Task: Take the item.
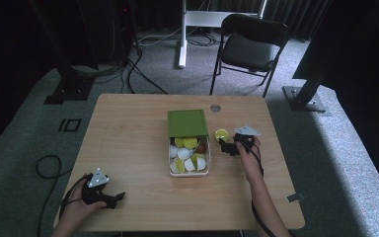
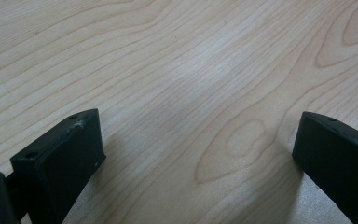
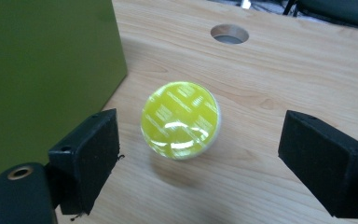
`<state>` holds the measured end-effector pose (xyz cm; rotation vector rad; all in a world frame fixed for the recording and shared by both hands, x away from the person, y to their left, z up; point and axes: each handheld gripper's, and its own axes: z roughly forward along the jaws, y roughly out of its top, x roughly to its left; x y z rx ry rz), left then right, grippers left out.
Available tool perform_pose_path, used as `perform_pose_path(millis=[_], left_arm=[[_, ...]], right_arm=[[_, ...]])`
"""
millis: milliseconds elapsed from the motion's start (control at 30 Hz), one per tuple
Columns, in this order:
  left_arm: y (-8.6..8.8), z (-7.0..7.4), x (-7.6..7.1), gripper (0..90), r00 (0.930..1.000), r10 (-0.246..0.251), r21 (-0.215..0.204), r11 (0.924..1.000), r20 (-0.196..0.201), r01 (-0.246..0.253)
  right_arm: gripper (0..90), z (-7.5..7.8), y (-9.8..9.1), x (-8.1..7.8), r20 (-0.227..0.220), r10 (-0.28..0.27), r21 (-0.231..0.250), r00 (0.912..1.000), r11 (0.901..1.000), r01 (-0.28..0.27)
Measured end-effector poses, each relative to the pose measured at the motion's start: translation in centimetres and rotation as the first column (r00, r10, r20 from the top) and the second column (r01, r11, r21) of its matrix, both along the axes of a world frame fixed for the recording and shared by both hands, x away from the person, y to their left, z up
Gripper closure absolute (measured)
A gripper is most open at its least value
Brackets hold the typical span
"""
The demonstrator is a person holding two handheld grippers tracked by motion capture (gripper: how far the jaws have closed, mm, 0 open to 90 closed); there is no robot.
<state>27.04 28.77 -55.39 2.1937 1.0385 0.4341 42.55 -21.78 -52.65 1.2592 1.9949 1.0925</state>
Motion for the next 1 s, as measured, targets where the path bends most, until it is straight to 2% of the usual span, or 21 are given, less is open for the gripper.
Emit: perform_pose_path(millis=[100,167,233,367,733,900,1000], left_arm=[[0.0,0.0,0.0,2.8,1.0,0.0,0.0,1.0,0.0,0.0],[0.0,0.0,0.0,2.8,1.0,0.0,0.0,1.0,0.0,0.0],[0.0,0.0,0.0,2.8,1.0,0.0,0.0,1.0,0.0,0.0],[0.0,0.0,0.0,2.8,1.0,0.0,0.0,1.0,0.0,0.0],[0.0,0.0,0.0,2.8,1.0,0.0,0.0,1.0,0.0,0.0],[0.0,0.0,0.0,2.8,1.0,0.0,0.0,1.0,0.0,0.0],[0.0,0.0,0.0,2.8,1.0,0.0,0.0,1.0,0.0,0.0]], right_arm=[[12.4,0.0,-0.3,-0.6,-0.013,0.047,0.003,0.9988,0.9989,-0.047],[12.3,-0.1,-0.5,-1.0,-0.039,0.082,0.011,0.9959,0.9966,-0.082],[12.4,-0.3,-0.7,-1.4,-0.039,0.063,0.009,0.9972,0.998,-0.063],[12.5,-0.7,-1.2,-2.2,-0.051,0.072,0.015,0.9961,0.9974,-0.071],[14.0,-1.0,-2.7,-4.9,-0.064,0.15,0.013,0.9866,0.9887,-0.149],[15.1,-1.1,-3.6,-6.4,-0.06,0.216,0.012,0.9746,0.9764,-0.216],[15.1,-1.2,-4.0,-7.4,-0.064,0.278,0.024,0.9585,0.9606,-0.277]])
